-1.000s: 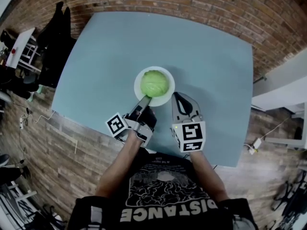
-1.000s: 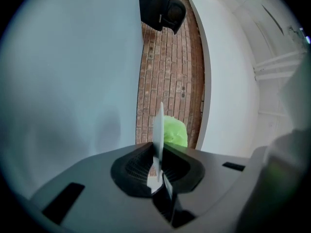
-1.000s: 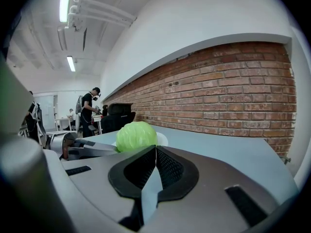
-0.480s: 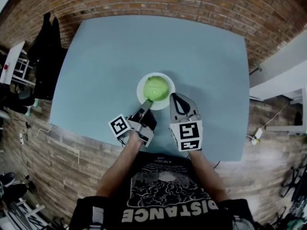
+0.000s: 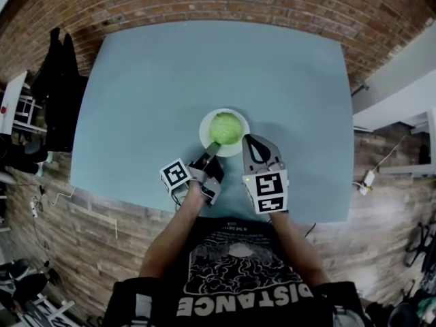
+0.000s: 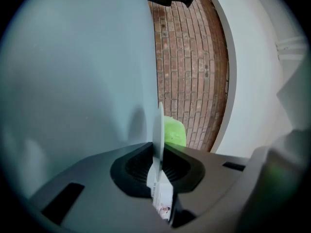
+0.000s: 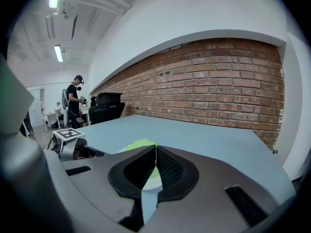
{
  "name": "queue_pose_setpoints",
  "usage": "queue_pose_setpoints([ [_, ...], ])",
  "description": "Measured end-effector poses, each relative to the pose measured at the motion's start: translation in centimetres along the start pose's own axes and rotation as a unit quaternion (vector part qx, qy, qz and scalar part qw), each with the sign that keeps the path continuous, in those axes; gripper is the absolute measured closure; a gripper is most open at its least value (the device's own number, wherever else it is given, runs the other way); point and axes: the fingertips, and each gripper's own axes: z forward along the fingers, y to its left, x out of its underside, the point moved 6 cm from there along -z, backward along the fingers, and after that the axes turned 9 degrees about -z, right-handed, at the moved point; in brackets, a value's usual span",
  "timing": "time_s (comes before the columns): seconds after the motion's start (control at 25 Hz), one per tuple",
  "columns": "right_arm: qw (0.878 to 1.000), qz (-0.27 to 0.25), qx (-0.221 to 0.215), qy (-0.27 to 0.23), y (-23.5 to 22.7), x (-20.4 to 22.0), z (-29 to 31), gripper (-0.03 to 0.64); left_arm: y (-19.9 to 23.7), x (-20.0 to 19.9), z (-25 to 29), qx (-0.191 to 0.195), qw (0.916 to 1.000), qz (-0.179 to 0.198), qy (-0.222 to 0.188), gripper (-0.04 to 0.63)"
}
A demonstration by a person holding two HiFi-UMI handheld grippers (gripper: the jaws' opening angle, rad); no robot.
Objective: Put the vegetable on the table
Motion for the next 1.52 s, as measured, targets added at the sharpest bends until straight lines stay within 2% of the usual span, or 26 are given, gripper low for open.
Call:
queue_pose_setpoints([
  [0.28,1.0,0.009,0.006,0.009,-0.5,0.8,0.1,0.607,1.3,0.1,0.5,-0.044,0.9988,0.014,0.019,0.561],
  [0.72,1.0,0.016,0.0,0.015,-0.3,1.2,0.4,0.607,1.6,-0.5,0.8,-0.072,0.9972,0.012,0.018,0.56],
  [1.08,1.0,0.021,-0.006,0.016,-0.2,1.5,0.5,0.607,1.3,-0.5,0.8,-0.105,0.9943,0.018,-0.005,0.56],
  [1.2,1.0,0.022,-0.008,0.017,-0.1,1.7,0.5,0.607,1.4,-0.6,0.7,-0.133,0.9908,0.021,-0.014,0.56],
  [1.52,0.999,0.02,-0.021,0.013,0.6,1.4,0.7,0.607,1.3,-0.9,0.7,-0.203,0.9765,0.072,-0.004,0.56],
])
